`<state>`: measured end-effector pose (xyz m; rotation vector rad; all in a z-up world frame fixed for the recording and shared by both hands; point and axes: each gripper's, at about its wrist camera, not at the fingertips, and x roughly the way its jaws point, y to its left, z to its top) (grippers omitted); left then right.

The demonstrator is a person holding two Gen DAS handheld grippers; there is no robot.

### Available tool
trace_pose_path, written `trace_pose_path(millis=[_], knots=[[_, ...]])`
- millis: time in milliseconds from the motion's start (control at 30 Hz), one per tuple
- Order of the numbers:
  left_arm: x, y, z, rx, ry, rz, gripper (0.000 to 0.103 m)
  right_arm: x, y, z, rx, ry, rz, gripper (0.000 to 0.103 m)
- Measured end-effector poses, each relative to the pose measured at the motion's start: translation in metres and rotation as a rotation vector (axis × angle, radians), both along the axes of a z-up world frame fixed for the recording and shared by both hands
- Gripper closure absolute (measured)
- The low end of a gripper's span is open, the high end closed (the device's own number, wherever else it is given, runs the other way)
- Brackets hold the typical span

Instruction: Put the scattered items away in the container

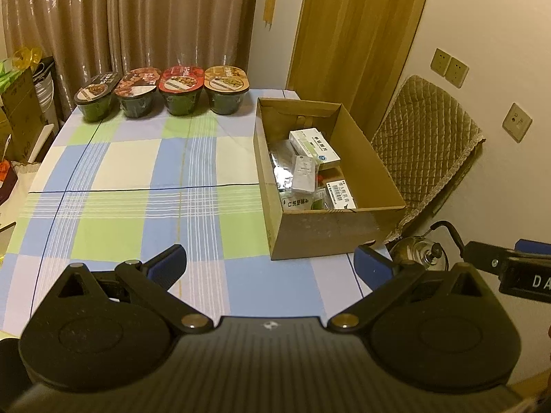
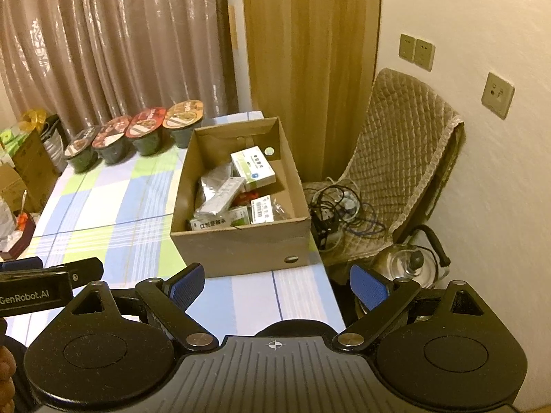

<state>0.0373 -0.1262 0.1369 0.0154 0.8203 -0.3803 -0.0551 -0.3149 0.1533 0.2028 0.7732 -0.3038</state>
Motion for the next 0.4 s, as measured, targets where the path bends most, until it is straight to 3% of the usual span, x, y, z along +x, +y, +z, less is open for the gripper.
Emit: trace_pose_path(millis=[400], knots=[[0.0003,-0.0054,-0.0027,-0.002,0.004,-0.029,0.001,0.0006,-0.0008,-0.0042,0.007,0.008,0.002,0.007]])
